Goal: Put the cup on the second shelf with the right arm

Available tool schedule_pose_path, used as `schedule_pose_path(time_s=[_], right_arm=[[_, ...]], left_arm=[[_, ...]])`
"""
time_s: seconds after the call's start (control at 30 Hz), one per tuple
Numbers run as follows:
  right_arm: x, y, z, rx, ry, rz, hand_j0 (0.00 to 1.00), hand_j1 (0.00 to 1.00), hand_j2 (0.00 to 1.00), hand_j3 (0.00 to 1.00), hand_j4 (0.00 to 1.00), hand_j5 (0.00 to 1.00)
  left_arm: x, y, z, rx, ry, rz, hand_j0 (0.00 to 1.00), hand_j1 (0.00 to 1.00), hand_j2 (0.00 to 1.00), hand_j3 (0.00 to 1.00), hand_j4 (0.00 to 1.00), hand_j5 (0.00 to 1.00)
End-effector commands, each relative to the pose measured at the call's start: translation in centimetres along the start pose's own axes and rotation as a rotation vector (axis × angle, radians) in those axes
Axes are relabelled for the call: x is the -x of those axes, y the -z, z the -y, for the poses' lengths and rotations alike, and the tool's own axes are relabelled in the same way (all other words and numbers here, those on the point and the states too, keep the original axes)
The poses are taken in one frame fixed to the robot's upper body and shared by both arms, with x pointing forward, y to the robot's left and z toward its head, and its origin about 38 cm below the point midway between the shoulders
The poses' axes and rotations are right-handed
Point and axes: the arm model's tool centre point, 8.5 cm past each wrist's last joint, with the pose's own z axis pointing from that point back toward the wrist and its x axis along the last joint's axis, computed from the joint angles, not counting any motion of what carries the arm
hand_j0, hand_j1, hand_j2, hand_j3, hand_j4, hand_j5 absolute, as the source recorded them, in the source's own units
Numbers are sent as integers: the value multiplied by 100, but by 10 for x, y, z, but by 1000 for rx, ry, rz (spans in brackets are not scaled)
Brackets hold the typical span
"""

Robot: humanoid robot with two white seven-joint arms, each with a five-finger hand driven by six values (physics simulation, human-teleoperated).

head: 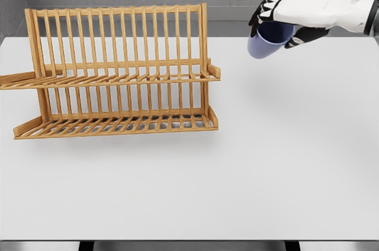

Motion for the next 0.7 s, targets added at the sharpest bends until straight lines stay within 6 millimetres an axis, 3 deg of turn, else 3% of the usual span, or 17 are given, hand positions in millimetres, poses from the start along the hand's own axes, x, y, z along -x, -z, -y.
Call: schedule_pose_path(time_s=[0.0, 0.27, 0.67], right_arm=[[-9, 4, 5, 12, -14, 27, 60, 60, 60, 60, 60, 60], [-45, 22, 19, 42, -77, 132, 60, 60, 60, 60, 60, 60], [-74, 40, 33, 75, -124, 222, 60, 60, 60, 60, 60, 60]], left_arm=[[0, 0, 0, 0, 0, 0, 100, 100, 100, 100, 100, 100], [0, 0, 0, 0, 0, 0, 100, 100, 100, 100, 100, 100], [0, 0, 0, 0, 0, 0, 100, 100, 100, 100, 100, 100]])
